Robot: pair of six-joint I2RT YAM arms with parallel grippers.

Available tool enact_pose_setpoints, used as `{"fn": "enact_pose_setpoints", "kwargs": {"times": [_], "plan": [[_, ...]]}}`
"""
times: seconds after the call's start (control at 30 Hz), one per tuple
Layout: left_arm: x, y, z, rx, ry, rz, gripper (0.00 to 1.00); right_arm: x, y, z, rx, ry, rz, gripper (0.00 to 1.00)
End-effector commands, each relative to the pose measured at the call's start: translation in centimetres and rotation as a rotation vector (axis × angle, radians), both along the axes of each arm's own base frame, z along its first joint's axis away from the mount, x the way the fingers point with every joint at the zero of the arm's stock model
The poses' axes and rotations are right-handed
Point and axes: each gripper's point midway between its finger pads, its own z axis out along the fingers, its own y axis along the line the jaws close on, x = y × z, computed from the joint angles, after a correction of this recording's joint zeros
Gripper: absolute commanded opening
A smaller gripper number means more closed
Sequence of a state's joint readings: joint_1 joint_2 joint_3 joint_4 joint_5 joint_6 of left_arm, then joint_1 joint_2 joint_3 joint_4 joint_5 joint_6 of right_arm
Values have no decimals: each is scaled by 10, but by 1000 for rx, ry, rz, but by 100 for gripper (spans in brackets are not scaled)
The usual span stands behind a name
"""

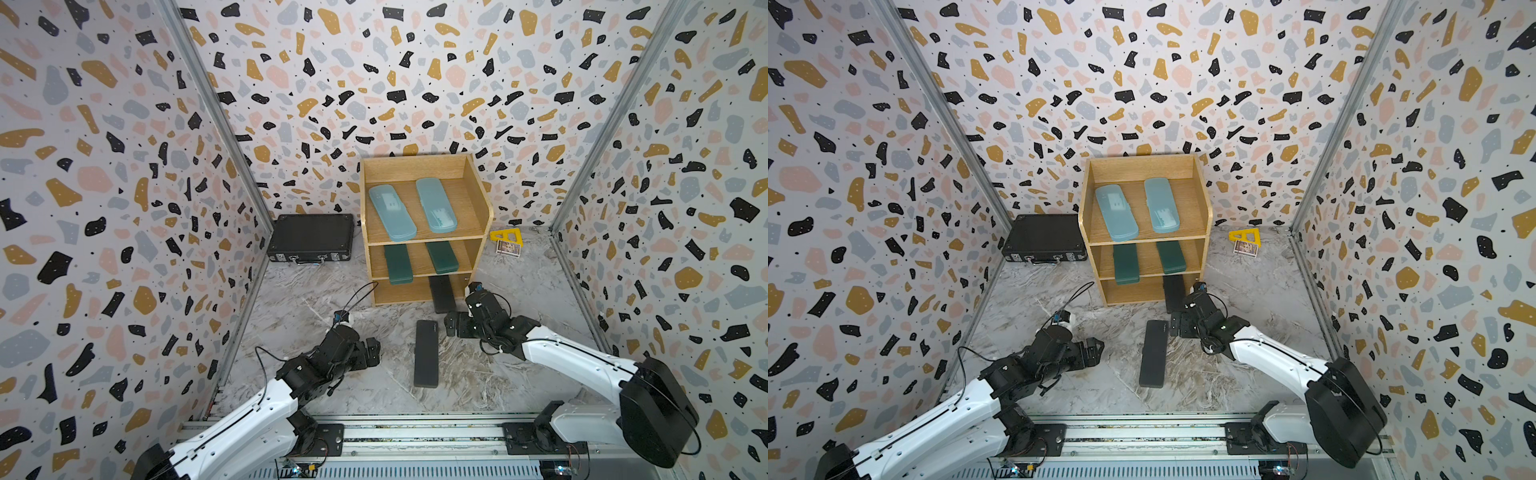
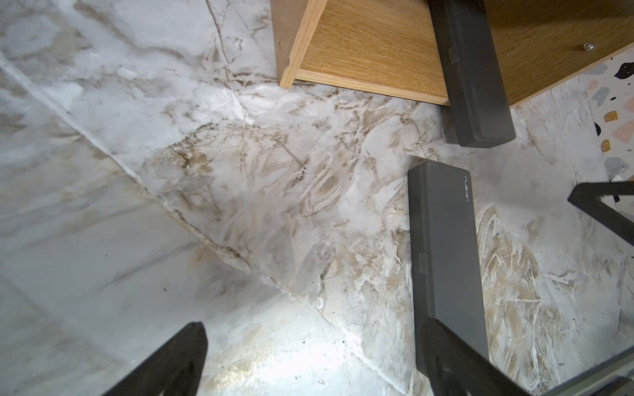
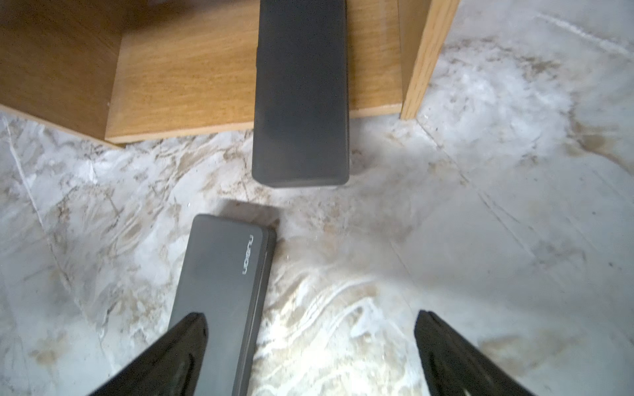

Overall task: Place the pencil cases on the shelf according to color
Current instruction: Place the pencil case on the shelf, then pick up the pencil case from the center of the board.

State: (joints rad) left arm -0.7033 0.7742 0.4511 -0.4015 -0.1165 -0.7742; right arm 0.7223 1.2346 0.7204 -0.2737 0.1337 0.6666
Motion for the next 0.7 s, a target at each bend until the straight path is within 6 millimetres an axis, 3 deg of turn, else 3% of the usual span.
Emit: {"fn": "enact_pose_setpoints", "kwargs": {"times": [0.0,0.3,0.47,0.67], "plan": [[-5,1,-6,8,22,-5,100,-30,-22,-10,-101,65,-28,100],[-14,4,-14,-21,54,9,100,-76,-9,-25,-84,110,-21,100],[-19,7,-14,-13,74,7,100,-94,15,-30,-98,119,17,100],[-24,8,-14,-24,87,2,100,-103,22,-33,-223,131,-55,100]]}}
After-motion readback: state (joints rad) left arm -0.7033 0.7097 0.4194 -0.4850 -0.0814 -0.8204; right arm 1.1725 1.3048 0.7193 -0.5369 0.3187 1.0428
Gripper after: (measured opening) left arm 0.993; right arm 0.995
